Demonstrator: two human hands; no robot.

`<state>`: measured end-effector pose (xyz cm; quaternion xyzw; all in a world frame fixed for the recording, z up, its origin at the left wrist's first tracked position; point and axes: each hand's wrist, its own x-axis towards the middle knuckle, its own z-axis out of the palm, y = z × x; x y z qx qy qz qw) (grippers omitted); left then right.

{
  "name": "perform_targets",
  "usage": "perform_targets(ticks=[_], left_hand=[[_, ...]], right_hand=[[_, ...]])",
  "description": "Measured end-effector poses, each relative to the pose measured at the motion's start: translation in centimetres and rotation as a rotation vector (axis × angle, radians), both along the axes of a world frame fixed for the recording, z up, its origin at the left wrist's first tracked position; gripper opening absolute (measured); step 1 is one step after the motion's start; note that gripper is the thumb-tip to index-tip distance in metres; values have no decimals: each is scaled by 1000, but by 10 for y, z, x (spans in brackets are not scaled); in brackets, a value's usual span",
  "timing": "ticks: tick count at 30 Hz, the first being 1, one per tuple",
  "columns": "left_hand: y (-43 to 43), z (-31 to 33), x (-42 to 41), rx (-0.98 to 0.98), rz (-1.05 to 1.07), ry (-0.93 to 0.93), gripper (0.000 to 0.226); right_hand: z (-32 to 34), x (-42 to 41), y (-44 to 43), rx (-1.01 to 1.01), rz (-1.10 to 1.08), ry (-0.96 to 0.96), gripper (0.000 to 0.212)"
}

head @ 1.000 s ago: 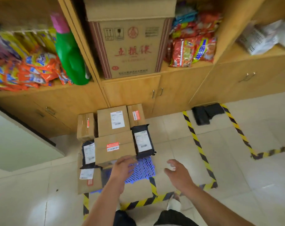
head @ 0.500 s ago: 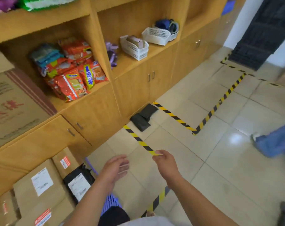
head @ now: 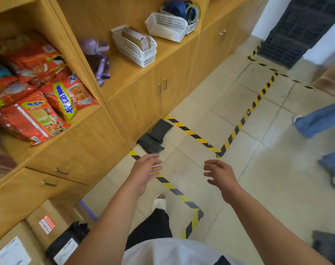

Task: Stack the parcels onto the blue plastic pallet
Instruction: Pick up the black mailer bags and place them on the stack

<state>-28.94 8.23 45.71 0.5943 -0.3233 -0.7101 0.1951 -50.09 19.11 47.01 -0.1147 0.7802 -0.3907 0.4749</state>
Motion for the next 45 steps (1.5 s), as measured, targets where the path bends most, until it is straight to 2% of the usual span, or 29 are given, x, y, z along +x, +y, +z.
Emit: perform_targets(ticks=[4,13,19,22,25,27,28,33,37,41,45], left_hand=[[-57,-11,-22,40,23,23,24],[-155,-50,-98,140,30,-69,26],[-220,-77,-156,220,121,-172,24],[-252,-106,-181,288,166,-218,16],[-272,-152,-200,381,97,-254,27],[-283,-184,-208,408,45,-347,20],[-290,-200,-210,398,33,-383,14],[-324,-319,-218,333,-156,-523,29],[-359,-431,-219,236,-428,-672,44],[-397,-546,-215,207,-501,-744,64],[-428,-634,-213,71,-625,-887,90]], right_hand=[[2,-23,-71,-26,-34,-26,14],[-30,-84,-177,5,-64,-121,12],[-67,-169,-254,96,53,-184,14],[-87,-213,-296,129,128,-264,17],[-118,-245,-335,204,217,-190,14],[-144,-255,-359,235,276,-158,9],[-159,-259,-369,249,303,-149,8],[-265,-261,-397,340,396,-127,9],[-377,-258,-414,392,430,-103,11],[-492,-256,-439,411,420,-111,10],[-586,-259,-456,421,493,-94,13]])
